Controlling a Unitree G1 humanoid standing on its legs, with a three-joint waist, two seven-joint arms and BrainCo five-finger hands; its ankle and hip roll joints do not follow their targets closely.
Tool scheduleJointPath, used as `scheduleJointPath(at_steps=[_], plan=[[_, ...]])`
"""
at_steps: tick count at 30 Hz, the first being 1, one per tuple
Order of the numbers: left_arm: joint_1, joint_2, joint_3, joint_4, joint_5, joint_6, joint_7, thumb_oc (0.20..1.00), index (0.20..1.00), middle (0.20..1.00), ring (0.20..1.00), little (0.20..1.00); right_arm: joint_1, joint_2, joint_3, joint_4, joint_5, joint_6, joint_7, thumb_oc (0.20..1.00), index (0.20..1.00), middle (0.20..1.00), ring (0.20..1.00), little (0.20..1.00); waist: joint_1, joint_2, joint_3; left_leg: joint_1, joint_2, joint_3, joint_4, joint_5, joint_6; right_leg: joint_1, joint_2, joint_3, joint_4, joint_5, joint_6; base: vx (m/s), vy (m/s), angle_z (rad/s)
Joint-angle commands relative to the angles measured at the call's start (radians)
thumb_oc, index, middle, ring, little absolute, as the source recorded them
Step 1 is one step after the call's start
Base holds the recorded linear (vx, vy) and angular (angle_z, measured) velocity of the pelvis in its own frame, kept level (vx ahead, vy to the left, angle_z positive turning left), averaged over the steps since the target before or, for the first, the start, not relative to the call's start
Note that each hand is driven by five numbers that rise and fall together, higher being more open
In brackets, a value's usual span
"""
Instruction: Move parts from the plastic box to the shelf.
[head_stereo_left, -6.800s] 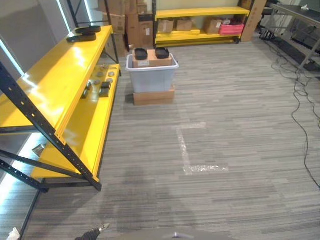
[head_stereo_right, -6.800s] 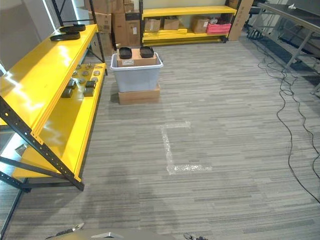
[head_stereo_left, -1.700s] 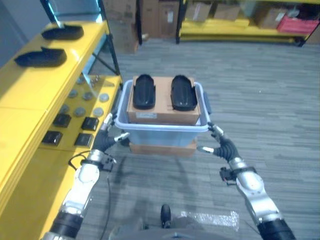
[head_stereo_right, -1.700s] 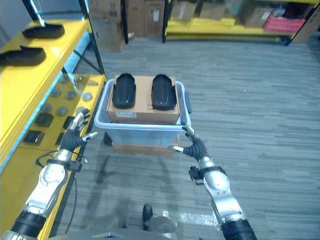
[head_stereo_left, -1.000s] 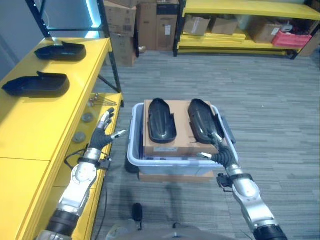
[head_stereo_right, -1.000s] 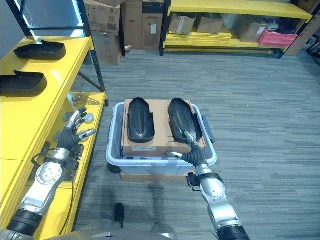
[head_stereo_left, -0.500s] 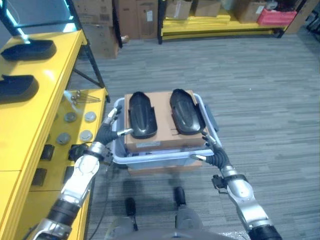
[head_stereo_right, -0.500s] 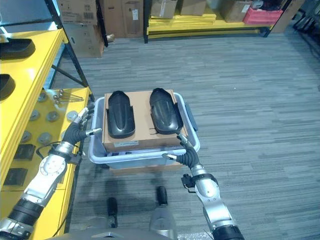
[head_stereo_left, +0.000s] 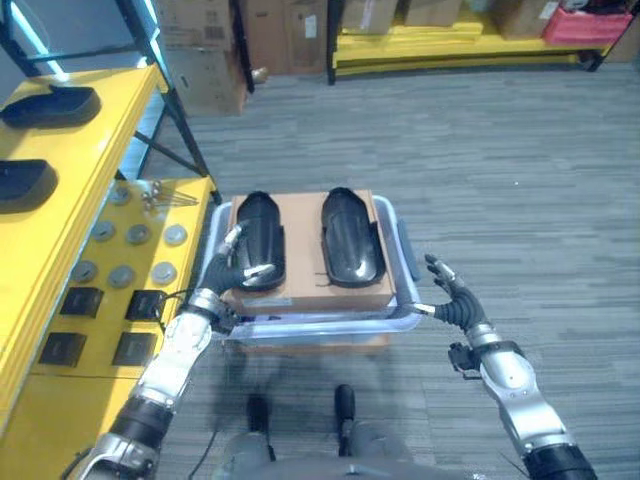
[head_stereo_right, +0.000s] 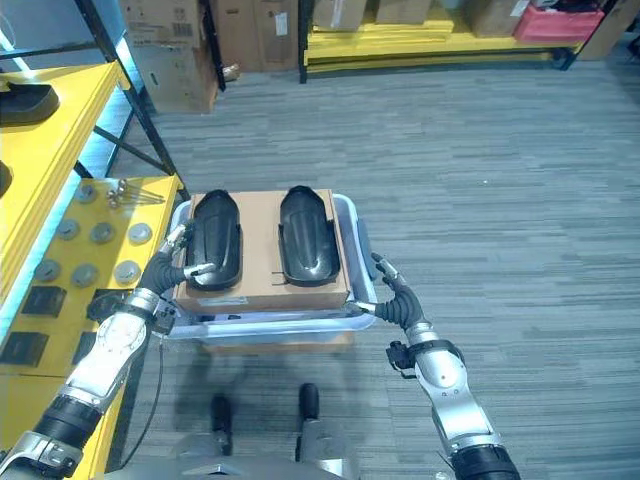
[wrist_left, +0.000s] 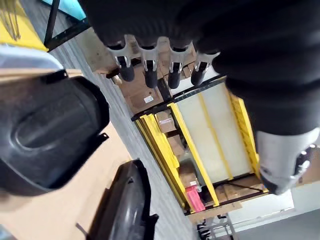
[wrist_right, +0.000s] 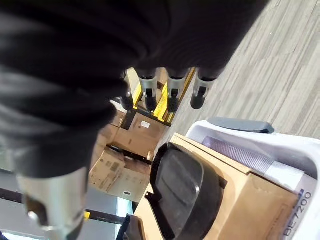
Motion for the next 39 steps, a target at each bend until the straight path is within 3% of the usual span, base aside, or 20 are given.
scheduleJointPath(at_steps=[1,8,18,27,39], plan=[[-0.094,0.065,0.038,0.037,0.106,-0.017,0.073,1.000,1.000,1.000,1.000,1.000,-0.023,0.024,0.014,-0.072,-0.011,-0.060,-0.027,1.000,1.000,1.000,1.000,1.000,0.002,-0.045,0.005,0.028,-0.004,0.017,-0.001,-0.091,0.002,0.028,-0.079,0.040,0.004,-0.134,0.112,-0.09,0.084,-0.34],[-0.215,0.092,0.033,0.120,0.171,-0.001,0.175,1.000,1.000,1.000,1.000,1.000,-0.069,0.011,0.061,-0.085,-0.029,-0.064,-0.046,1.000,1.000,1.000,1.000,1.000,-0.007,-0.048,0.062,-0.054,-0.012,0.035,-0.001,-0.075,0.004,-0.078,-0.087,0.062,0.004,-0.096,0.125,-0.07,0.052,-0.02],[-0.353,0.104,-0.003,0.221,0.209,0.017,0.274,1.000,1.000,1.000,1.000,1.000,-0.160,0.016,0.125,-0.065,-0.036,-0.076,-0.089,1.000,1.000,1.000,1.000,1.000,-0.013,-0.062,0.088,-0.157,-0.013,0.037,-0.001,-0.049,-0.001,-0.179,-0.091,0.071,0.004,-0.072,0.132,-0.01,0.009,-0.03],[-0.415,0.067,-0.048,0.217,0.161,0.004,0.285,1.000,1.000,1.000,1.000,1.000,-0.184,0.022,0.175,-0.060,-0.027,-0.082,-0.090,1.000,1.000,1.000,1.000,1.000,-0.018,-0.066,0.098,-0.179,-0.013,0.036,-0.001,-0.041,-0.006,-0.201,-0.094,0.072,0.004,-0.068,0.134,0.01,-0.002,0.01],[-0.460,0.137,0.007,0.292,0.300,0.084,0.411,1.000,1.000,1.000,1.000,1.000,-0.154,0.012,0.188,-0.084,-0.018,-0.104,-0.091,1.000,1.000,1.000,1.000,1.000,-0.022,-0.073,0.118,-0.202,-0.011,0.036,-0.001,-0.036,-0.010,-0.225,-0.094,0.068,0.004,-0.061,0.139,0.00,0.000,0.00]])
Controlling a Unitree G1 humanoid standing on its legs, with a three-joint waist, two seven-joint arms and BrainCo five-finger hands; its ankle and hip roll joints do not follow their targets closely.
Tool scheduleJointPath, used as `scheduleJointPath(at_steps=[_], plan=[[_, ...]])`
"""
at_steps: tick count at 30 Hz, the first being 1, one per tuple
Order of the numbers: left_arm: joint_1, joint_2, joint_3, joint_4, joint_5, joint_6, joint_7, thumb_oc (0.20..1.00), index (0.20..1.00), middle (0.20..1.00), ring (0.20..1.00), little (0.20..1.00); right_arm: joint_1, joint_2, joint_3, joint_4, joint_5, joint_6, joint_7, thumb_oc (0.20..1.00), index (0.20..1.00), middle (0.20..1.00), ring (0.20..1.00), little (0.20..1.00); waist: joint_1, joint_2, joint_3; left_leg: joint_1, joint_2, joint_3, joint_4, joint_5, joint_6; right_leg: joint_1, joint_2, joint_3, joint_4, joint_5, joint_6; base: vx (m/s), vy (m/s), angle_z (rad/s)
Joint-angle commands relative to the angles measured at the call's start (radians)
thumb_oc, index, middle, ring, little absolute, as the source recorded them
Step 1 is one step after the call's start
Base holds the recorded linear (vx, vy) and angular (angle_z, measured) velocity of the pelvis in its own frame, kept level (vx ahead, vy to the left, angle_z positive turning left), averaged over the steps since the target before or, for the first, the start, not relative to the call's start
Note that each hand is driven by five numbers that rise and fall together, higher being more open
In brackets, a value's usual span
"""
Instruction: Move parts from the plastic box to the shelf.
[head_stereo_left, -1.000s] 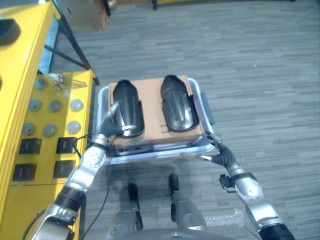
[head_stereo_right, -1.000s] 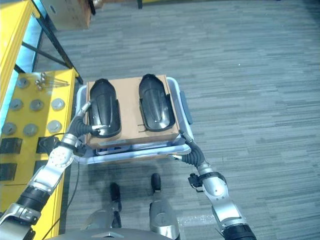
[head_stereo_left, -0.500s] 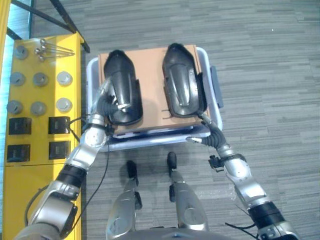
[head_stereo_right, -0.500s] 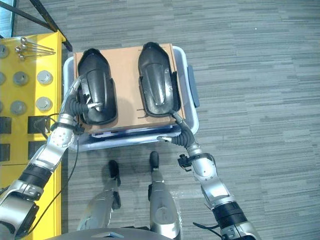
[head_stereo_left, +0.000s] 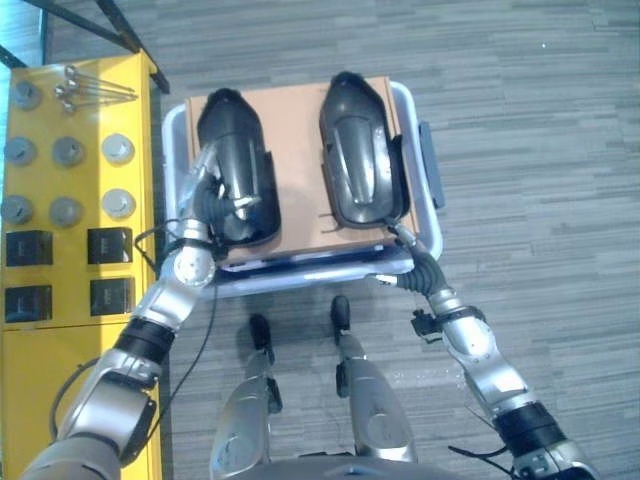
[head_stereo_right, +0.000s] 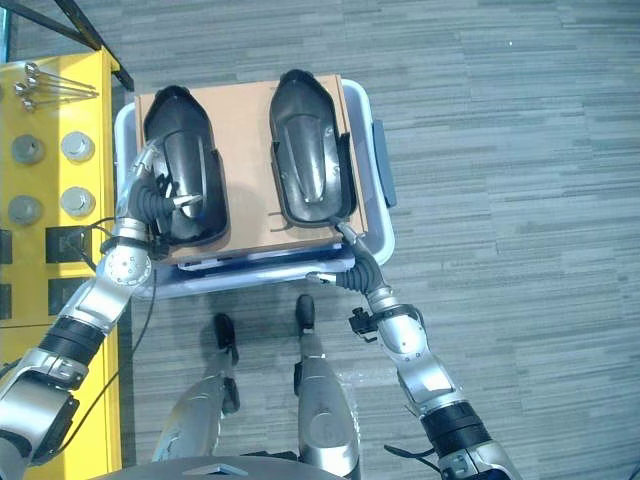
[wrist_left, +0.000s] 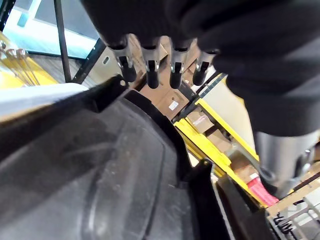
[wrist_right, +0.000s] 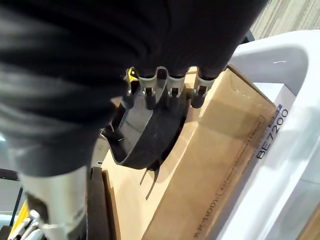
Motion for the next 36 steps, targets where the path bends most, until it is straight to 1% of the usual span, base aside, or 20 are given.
scheduleJointPath(at_steps=[1,6,10,14,17,18,19,23,24,25,26,30,36], plan=[[-0.071,0.056,0.045,0.063,0.044,-0.007,0.066,1.000,1.000,1.000,1.000,1.000,0.037,-0.005,0.004,-0.060,0.011,-0.051,-0.018,1.000,1.000,1.000,1.000,1.000,0.013,-0.034,-0.034,0.054,0.037,-0.001,-0.002,-0.108,-0.031,0.041,-0.045,0.038,-0.003,-0.122,0.095,0.00,0.000,0.00],[-0.071,0.059,0.062,0.083,0.022,-0.007,0.095,1.000,1.000,1.000,1.000,1.000,0.031,-0.004,0.032,-0.065,0.028,-0.058,-0.002,1.000,1.000,1.000,1.000,1.000,0.015,-0.037,-0.028,0.050,0.041,-0.001,-0.002,-0.105,-0.034,0.036,-0.045,0.037,-0.003,-0.121,0.095,0.00,0.000,0.00],[-0.086,0.055,0.059,0.109,0.005,-0.002,0.100,1.000,1.000,1.000,1.000,1.000,0.025,-0.003,0.048,-0.071,0.037,-0.059,0.003,1.000,1.000,1.000,1.000,1.000,0.012,-0.038,-0.025,0.046,0.040,-0.002,-0.002,-0.104,-0.034,0.032,-0.044,0.037,-0.003,-0.121,0.095,0.00,0.000,0.00],[-0.117,0.051,0.043,0.172,-0.031,0.012,0.090,1.000,1.000,1.000,1.000,1.000,0.022,-0.006,0.056,-0.078,0.046,-0.056,0.009,1.000,1.000,1.000,1.000,1.000,0.007,-0.038,-0.019,0.040,0.041,0.000,-0.002,-0.101,-0.035,0.024,-0.046,0.037,-0.003,-0.116,0.096,0.00,0.000,0.00],[-0.136,0.051,0.031,0.201,-0.079,0.010,0.065,1.000,1.000,1.000,1.000,1.000,0.021,-0.007,0.057,-0.079,0.049,-0.052,0.009,1.000,1.000,1.000,1.000,1.000,0.004,-0.038,-0.011,0.034,0.041,0.000,-0.002,-0.099,-0.034,0.016,-0.046,0.038,-0.003,-0.113,0.098,0.00,0.000,0.00],[-0.141,0.049,0.026,0.216,-0.113,0.010,0.038,1.000,1.000,1.000,1.000,1.000,0.021,-0.006,0.054,-0.073,0.049,-0.048,0.009,1.000,1.000,1.000,1.000,1.000,0.002,-0.037,-0.008,0.029,0.041,0.000,-0.002,-0.096,-0.035,0.012,-0.046,0.038,-0.003,-0.111,0.098,0.00,0.000,0.00],[-0.141,0.049,0.025,0.217,-0.113,0.010,0.038,1.000,1.000,1.000,1.000,1.000,0.021,-0.006,0.054,-0.073,0.049,-0.048,0.009,1.000,1.000,1.000,1.000,1.000,0.002,-0.037,-0.008,0.029,0.041,0.000,-0.002,-0.096,-0.035,0.012,-0.046,0.038,-0.003,-0.111,0.098,0.00,0.000,0.00],[-0.176,0.047,-0.004,0.288,-0.176,0.023,-0.040,1.000,1.000,1.000,1.000,1.000,0.011,0.000,0.054,-0.058,0.048,-0.034,0.016,1.000,1.000,1.000,1.000,1.000,-0.004,-0.032,0.001,0.023,0.042,0.000,-0.002,-0.093,-0.034,0.006,-0.047,0.039,-0.003,-0.110,0.098,0.00,0.000,0.00],[-0.181,0.048,-0.009,0.296,-0.186,0.025,-0.056,0.558,0.558,0.558,0.558,0.558,0.010,0.001,0.055,-0.056,0.048,-0.033,0.019,1.000,1.000,1.000,1.000,1.000,-0.005,-0.032,0.002,0.022,0.041,-0.001,-0.002,-0.094,-0.033,0.005,-0.048,0.040,-0.003,-0.109,0.098,0.00,0.000,0.00],[-0.187,0.050,-0.012,0.302,-0.197,0.027,-0.073,0.200,0.200,0.200,0.200,0.200,0.007,0.002,0.055,-0.053,0.046,-0.031,0.022,1.000,1.000,1.000,1.000,1.000,-0.005,-0.031,0.004,0.022,0.041,-0.001,-0.002,-0.094,-0.033,0.005,-0.048,0.041,-0.003,-0.109,0.098,0.00,0.000,0.00],[-0.196,0.054,-0.019,0.309,-0.202,0.029,-0.092,0.200,0.200,0.200,0.200,0.200,0.005,0.003,0.057,-0.051,0.048,-0.030,0.026,1.000,1.000,1.000,1.000,1.000,-0.006,-0.030,0.005,0.022,0.041,-0.001,-0.002,-0.093,-0.033,0.005,-0.048,0.042,-0.003,-0.109,0.099,0.00,0.000,0.00],[-0.211,0.064,-0.034,0.315,-0.186,0.031,-0.112,0.200,0.200,0.200,0.200,0.200,-0.001,0.007,0.066,-0.040,0.047,-0.030,0.033,1.000,1.000,1.000,1.000,1.000,-0.006,-0.031,0.007,0.024,0.040,-0.002,-0.002,-0.094,-0.033,0.006,-0.047,0.042,-0.003,-0.110,0.099,0.00,0.000,0.00],[-0.199,0.072,-0.035,0.281,-0.144,0.020,-0.094,0.200,0.200,0.200,0.200,0.200,-0.005,0.000,0.067,-0.045,0.043,-0.037,0.035,1.000,1.000,1.000,1.000,1.000,-0.001,-0.031,0.003,0.038,0.041,-0.004,-0.002,-0.098,-0.033,0.019,-0.046,0.040,-0.003,-0.116,0.099,0.00,0.000,0.00]])
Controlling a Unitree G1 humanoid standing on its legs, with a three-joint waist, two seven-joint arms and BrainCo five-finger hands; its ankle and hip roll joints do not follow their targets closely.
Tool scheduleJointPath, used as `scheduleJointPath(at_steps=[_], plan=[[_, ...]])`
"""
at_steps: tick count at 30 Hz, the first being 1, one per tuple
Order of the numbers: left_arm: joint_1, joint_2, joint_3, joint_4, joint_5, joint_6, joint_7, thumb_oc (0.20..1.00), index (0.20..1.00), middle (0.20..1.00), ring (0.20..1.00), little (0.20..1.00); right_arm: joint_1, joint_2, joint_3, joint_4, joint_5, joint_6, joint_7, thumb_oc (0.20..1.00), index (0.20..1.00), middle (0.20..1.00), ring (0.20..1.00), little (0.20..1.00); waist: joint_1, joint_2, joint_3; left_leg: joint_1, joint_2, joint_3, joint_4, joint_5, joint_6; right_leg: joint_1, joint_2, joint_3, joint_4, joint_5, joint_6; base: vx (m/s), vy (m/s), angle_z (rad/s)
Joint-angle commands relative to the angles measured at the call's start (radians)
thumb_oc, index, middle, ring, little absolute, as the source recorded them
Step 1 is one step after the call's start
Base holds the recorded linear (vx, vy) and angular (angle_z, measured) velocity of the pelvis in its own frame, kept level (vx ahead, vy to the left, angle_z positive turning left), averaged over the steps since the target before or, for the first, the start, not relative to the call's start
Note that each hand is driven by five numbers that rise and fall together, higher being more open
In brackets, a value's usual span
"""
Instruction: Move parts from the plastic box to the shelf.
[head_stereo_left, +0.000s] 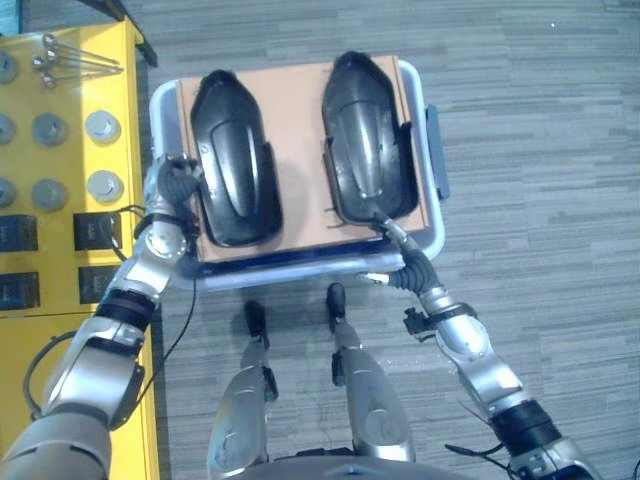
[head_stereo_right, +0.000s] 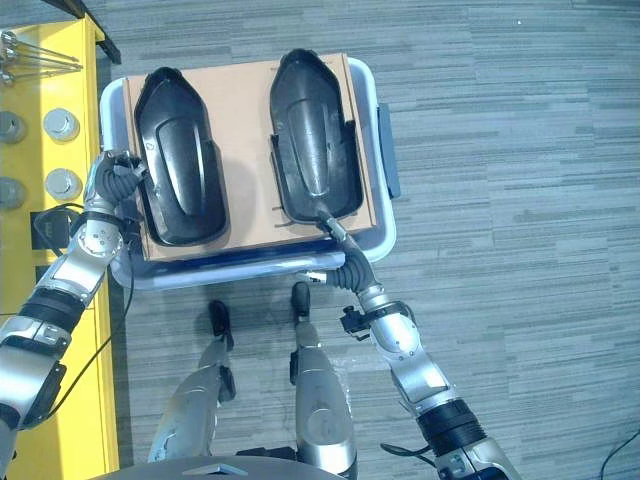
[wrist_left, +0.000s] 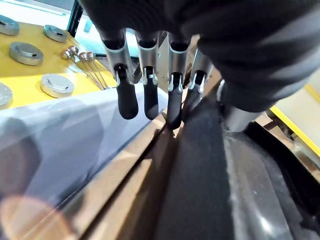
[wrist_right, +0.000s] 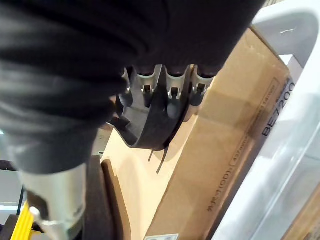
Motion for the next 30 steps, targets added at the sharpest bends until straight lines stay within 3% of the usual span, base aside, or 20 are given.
scheduleJointPath(at_steps=[1,11,16,23,28,30], plan=[[-0.031,-0.004,-0.021,0.013,0.041,-0.043,0.005,0.200,0.200,0.200,0.200,0.200,0.008,-0.002,0.023,-0.017,0.015,-0.035,0.023,1.000,1.000,1.000,1.000,1.000,0.005,-0.014,-0.038,0.068,0.041,-0.001,-0.007,-0.107,-0.032,0.048,-0.045,0.044,-0.003,-0.125,0.102,0.00,0.000,0.00],[0.055,-0.013,0.004,-0.086,0.121,-0.100,0.125,0.200,0.200,0.200,0.200,0.200,0.006,-0.016,-0.035,-0.193,0.017,-0.102,-0.037,1.000,1.000,1.000,1.000,1.000,0.017,-0.008,-0.096,0.145,0.040,0.005,-0.007,-0.133,-0.029,0.123,-0.048,0.040,-0.003,-0.149,0.103,0.00,0.000,0.00],[0.147,-0.002,0.019,-0.238,0.288,-0.120,0.206,0.200,0.200,0.200,0.200,0.200,0.003,-0.025,-0.074,-0.317,0.040,-0.135,-0.060,1.000,1.000,1.000,1.000,1.000,0.027,-0.010,-0.167,0.242,0.036,0.012,-0.007,-0.166,-0.026,0.220,-0.057,0.026,-0.002,-0.175,0.104,0.04,0.023,0.03],[0.207,0.006,0.024,-0.323,0.420,-0.123,0.224,0.200,0.200,0.200,0.200,0.200,0.027,-0.020,-0.111,-0.384,0.076,-0.137,-0.055,1.000,1.000,1.000,1.000,1.000,0.034,-0.010,-0.229,0.318,0.035,0.016,-0.007,-0.188,-0.022,0.297,-0.064,0.012,0.001,-0.195,0.100,0.04,0.009,0.01],[0.270,0.012,0.000,-0.385,0.567,-0.109,0.249,0.200,0.200,0.200,0.200,0.200,0.061,0.035,-0.106,-0.390,0.196,-0.124,-0.060,1.000,1.000,1.000,1.000,1.000,0.045,-0.011,-0.307,0.392,0.034,0.019,-0.007,-0.211,-0.016,0.368,-0.070,0.004,0.009,-0.213,0.099,0.05,0.004,0.01],[0.271,0.013,0.001,-0.385,0.568,-0.109,0.249,0.200,0.200,0.200,0.200,0.200,0.060,0.035,-0.106,-0.391,0.196,-0.124,-0.060,1.000,1.000,1.000,1.000,1.000,0.045,-0.012,-0.305,0.389,0.034,0.019,-0.007,-0.202,-0.015,0.364,-0.071,0.005,0.011,-0.206,0.097,0.02,0.000,0.00]])
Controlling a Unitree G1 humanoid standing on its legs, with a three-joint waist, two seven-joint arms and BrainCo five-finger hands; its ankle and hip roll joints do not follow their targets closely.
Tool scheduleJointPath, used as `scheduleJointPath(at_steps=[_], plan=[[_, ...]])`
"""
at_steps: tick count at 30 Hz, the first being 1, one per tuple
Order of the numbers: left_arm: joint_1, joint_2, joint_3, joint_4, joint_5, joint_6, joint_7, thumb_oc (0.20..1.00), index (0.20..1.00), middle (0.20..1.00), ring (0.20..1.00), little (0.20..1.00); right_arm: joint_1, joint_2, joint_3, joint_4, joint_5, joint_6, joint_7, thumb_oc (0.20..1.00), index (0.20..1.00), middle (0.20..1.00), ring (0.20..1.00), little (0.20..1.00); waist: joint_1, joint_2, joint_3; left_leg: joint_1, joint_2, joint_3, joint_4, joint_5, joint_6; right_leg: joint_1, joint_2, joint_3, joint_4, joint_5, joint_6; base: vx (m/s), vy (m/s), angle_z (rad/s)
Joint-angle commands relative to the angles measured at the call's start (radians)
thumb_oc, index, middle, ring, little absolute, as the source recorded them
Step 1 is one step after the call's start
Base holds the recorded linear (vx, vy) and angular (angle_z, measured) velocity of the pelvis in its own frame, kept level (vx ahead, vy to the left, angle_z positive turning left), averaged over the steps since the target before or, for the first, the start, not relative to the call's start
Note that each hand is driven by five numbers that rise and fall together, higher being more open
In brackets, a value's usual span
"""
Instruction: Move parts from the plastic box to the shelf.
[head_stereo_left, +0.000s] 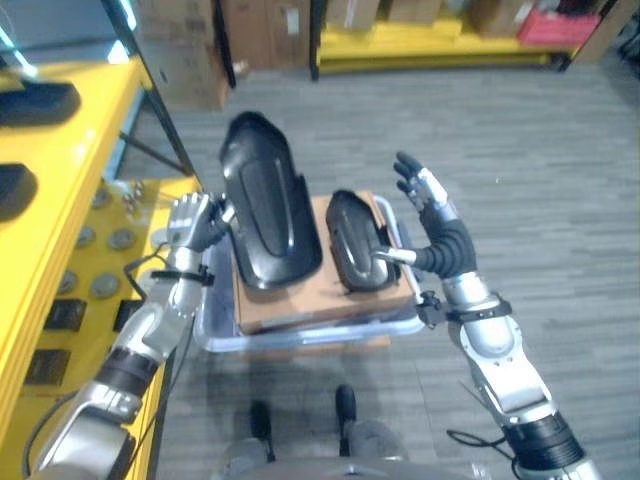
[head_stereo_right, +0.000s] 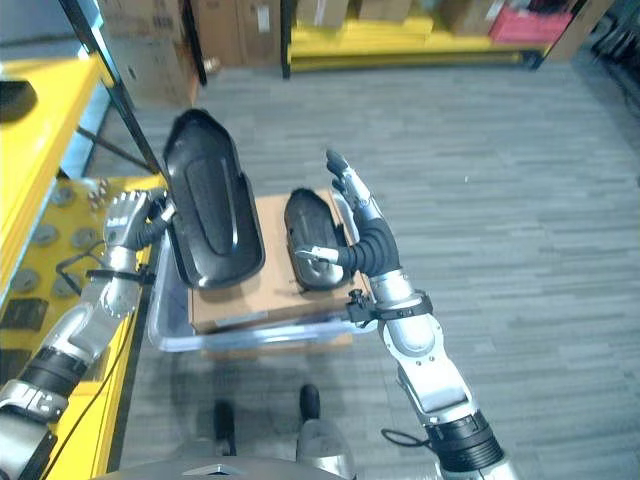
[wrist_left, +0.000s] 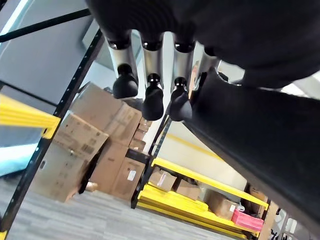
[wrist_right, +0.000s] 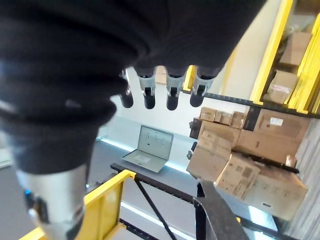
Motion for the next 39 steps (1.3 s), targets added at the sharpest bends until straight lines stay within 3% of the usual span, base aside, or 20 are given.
scheduleJointPath(at_steps=[1,6,23,30,39], plan=[[-0.076,0.049,-0.002,-0.012,0.092,-0.021,0.076,0.200,0.200,0.200,0.200,0.200,0.001,0.021,0.001,-0.022,0.100,-0.034,-0.015,1.000,1.000,1.000,1.000,1.000,0.018,-0.008,-0.061,0.086,0.032,0.027,0.000,-0.133,-0.010,0.051,-0.071,0.018,0.016,-0.137,0.086,0.00,0.000,0.00],[-0.068,0.028,-0.038,-0.031,0.139,-0.012,0.106,0.200,0.200,0.200,0.200,0.200,0.000,0.054,0.034,-0.018,0.165,-0.021,-0.029,1.000,1.000,1.000,1.000,1.000,0.028,-0.014,-0.089,0.111,0.033,0.027,0.000,-0.138,-0.008,0.075,-0.073,0.011,0.021,-0.144,0.085,0.02,-0.005,0.00],[-0.036,-0.019,-0.023,-0.264,0.110,-0.034,0.245,0.200,0.200,0.200,0.200,0.200,0.000,0.093,0.088,0.050,0.127,-0.009,-0.156,1.000,1.000,1.000,1.000,1.000,0.044,-0.021,-0.114,0.118,0.030,0.001,0.000,-0.140,-0.003,0.090,-0.070,-0.005,0.020,-0.143,0.082,0.00,-0.003,0.01],[-0.028,-0.030,-0.067,-0.299,0.097,-0.071,0.218,0.200,0.200,0.200,0.200,0.200,-0.022,0.089,0.111,0.070,0.142,-0.007,-0.149,1.000,1.000,1.000,1.000,1.000,0.047,-0.023,-0.114,0.116,0.029,-0.002,0.000,-0.140,-0.002,0.089,-0.069,-0.006,0.018,-0.140,0.082,0.00,-0.001,0.01],[-0.013,-0.027,-0.105,-0.221,0.097,-0.068,0.191,0.200,0.200,0.200,0.200,0.200,-0.014,0.089,0.110,0.068,0.154,-0.012,-0.135,1.000,1.000,1.000,1.000,1.000,0.045,-0.024,-0.113,0.116,0.031,-0.001,0.000,-0.139,-0.003,0.090,-0.068,-0.010,0.017,-0.140,0.081,0.00,0.000,0.00]])
